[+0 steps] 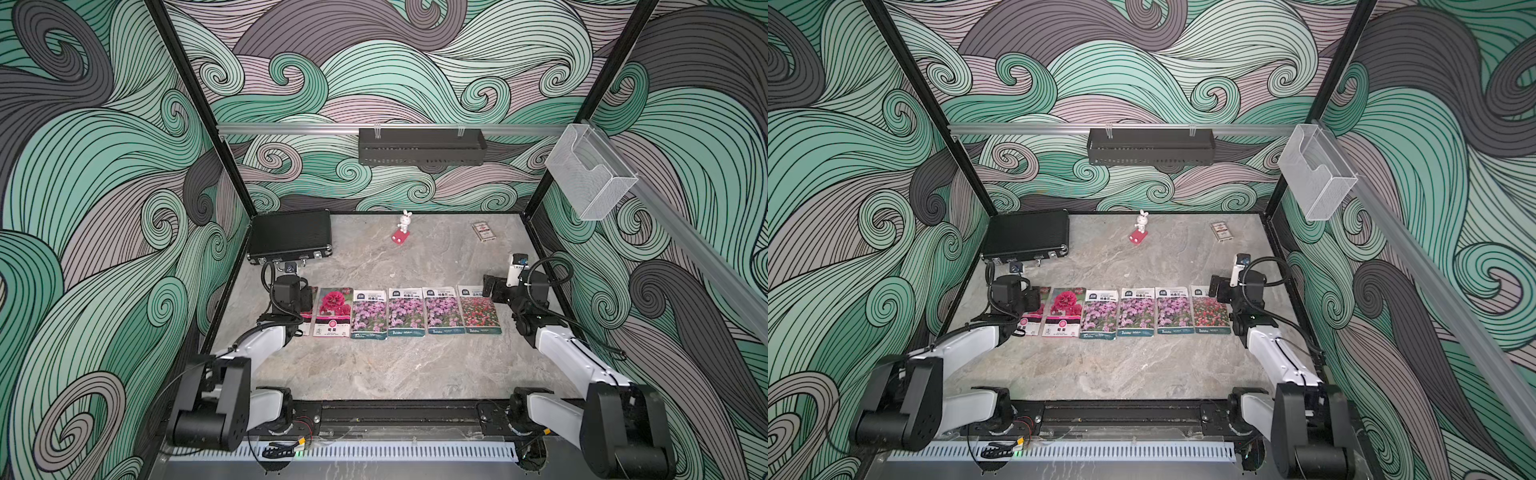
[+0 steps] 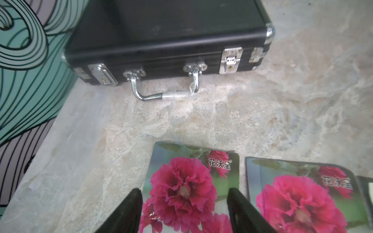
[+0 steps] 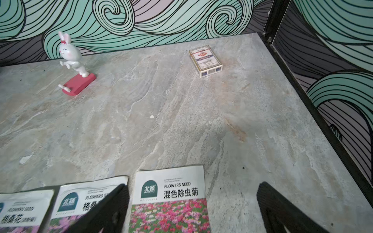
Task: Arrange the seed packets in a row
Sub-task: Reset both arms
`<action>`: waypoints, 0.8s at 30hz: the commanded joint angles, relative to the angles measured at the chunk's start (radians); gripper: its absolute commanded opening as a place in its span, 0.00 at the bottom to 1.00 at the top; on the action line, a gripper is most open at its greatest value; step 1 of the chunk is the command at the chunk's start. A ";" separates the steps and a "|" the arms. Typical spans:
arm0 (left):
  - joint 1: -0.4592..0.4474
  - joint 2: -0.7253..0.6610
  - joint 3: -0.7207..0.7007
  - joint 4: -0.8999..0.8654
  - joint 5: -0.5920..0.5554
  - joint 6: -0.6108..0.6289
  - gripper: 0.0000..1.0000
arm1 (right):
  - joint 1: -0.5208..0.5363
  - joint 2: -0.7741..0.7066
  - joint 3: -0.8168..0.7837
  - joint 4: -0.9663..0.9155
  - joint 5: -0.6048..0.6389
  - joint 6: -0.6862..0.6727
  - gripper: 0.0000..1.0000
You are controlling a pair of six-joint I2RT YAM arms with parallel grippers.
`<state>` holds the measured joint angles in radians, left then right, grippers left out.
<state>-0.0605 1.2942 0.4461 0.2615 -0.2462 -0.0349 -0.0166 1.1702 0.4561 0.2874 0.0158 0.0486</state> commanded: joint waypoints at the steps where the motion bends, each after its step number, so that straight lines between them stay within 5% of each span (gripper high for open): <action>1: 0.019 0.057 0.029 0.231 0.040 0.054 0.68 | -0.027 0.103 -0.050 0.334 0.007 -0.017 1.00; 6: 0.053 0.157 0.073 0.272 0.078 0.038 0.68 | -0.060 0.306 -0.079 0.584 -0.104 0.007 1.00; 10: 0.068 0.239 -0.004 0.484 0.080 0.030 0.71 | -0.059 0.313 -0.063 0.557 -0.141 -0.010 1.00; 15: 0.100 0.235 0.037 0.392 0.130 -0.003 0.75 | -0.031 0.405 -0.108 0.737 -0.114 -0.034 0.99; 16: 0.100 0.235 0.036 0.394 0.130 -0.003 0.77 | -0.030 0.388 -0.095 0.686 -0.114 -0.037 1.00; 18: 0.100 0.235 0.037 0.390 0.130 -0.003 0.97 | -0.014 0.381 -0.075 0.628 -0.083 -0.048 1.00; 24: 0.103 0.239 0.038 0.392 0.133 -0.005 0.99 | 0.018 0.387 -0.061 0.613 -0.025 -0.067 1.00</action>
<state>0.0376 1.5345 0.4606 0.6258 -0.1261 -0.0307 -0.0093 1.5558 0.3801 0.8783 -0.0517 -0.0002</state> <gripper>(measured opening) 0.984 0.996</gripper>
